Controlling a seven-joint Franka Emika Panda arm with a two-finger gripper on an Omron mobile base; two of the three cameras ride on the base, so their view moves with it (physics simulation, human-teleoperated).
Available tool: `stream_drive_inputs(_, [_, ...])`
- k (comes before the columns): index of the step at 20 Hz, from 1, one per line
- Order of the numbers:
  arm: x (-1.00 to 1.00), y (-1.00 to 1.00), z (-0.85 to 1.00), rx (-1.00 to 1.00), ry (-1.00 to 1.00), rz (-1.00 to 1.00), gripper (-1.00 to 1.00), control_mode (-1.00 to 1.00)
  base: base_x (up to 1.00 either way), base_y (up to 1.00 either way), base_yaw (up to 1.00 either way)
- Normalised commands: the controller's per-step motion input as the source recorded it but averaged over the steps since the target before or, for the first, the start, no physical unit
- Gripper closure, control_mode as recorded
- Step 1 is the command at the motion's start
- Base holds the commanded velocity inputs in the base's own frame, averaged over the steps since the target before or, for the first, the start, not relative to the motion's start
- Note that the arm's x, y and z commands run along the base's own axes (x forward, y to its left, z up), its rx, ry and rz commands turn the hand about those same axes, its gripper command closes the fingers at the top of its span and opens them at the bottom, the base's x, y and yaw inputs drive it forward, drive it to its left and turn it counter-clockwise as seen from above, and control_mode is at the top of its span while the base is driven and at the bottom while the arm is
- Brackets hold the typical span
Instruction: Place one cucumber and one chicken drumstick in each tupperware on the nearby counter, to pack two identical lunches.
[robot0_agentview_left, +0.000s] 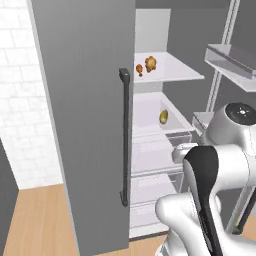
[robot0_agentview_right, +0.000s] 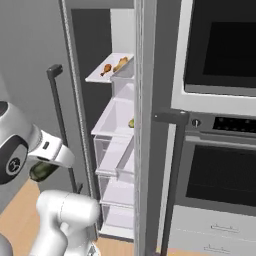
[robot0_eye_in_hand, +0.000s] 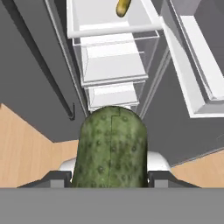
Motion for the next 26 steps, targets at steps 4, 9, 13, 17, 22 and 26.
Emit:
stream_drive_inputs(4, [0.0,0.0,0.0,0.0,0.0,0.0,1.0,1.0,-1.0,0.0,-0.42])
stream_drive_inputs(9, [0.0,0.0,0.0,0.0,0.0,0.0,1.0,1.0,-0.66,-0.16,-0.67])
stream_drive_inputs(13, [0.0,0.0,0.0,0.0,0.0,0.0,1.0,1.0,-0.16,-0.57,-0.69])
stream_drive_inputs(17, [0.0,0.0,0.0,0.0,0.0,0.0,1.0,1.0,0.02,-0.98,-0.64])
stream_drive_inputs(22, [0.0,0.0,0.0,0.0,0.0,0.0,1.0,1.0,0.62,-0.94,-0.51])
stream_drive_inputs(26, [0.0,0.0,0.0,0.0,0.0,0.0,1.0,1.0,0.73,-0.65,-0.34])
